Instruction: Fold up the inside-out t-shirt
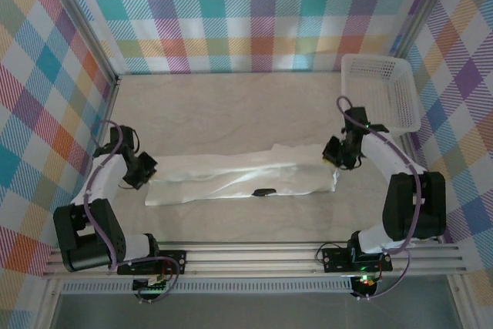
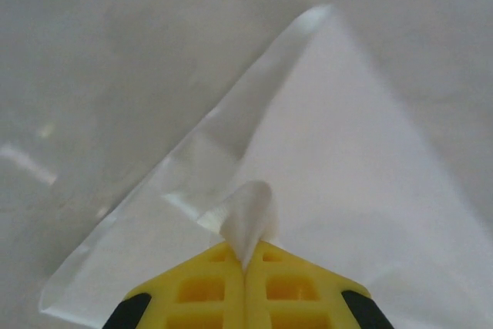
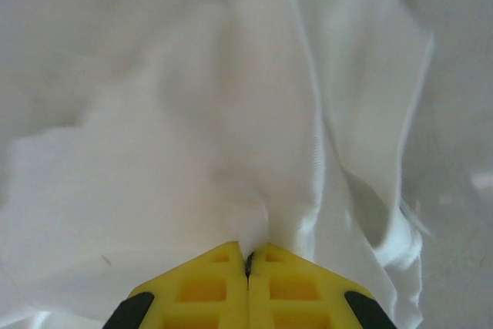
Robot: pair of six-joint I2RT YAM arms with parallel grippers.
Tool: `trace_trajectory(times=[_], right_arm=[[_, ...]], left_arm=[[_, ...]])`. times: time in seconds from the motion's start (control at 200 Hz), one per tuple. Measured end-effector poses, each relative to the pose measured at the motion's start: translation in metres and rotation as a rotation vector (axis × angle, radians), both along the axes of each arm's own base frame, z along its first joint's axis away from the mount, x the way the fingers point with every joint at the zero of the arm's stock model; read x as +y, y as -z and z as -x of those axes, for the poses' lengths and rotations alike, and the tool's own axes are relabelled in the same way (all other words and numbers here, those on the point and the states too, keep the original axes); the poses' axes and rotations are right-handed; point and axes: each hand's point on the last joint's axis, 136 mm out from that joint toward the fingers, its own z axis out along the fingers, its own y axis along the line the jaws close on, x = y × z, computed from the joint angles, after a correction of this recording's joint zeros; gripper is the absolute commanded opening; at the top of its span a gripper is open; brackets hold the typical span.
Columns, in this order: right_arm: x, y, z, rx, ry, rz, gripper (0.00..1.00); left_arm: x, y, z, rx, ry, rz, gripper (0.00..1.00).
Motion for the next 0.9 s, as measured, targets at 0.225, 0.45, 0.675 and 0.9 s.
trace_trajectory(times=[0.225,0.45,0.675,0.9], right_arm=[[0.001,0.003,0.002,0.042,-0.009,-0.003,0.39],[0.000,-0.055,-0.072,-0.192,-0.035,0.066,0.54],[0.009,0.001,-0.098,-0.083,-0.097,0.081,0.47],[0.036,0.005,-0.092,-0.050,-0.160,0.027,0.08]], left_arm=[[0.001,0.018,0.001,0.039,-0.027,0.008,0.47],[-0.001,-0.015,-0.028,-0.111,0.000,0.003,0.56],[-0.011,-0.033,-0.034,-0.180,0.039,0.014,0.59],[-0.013,-0.029,-0.034,-0.167,0.045,0.021,0.59]])
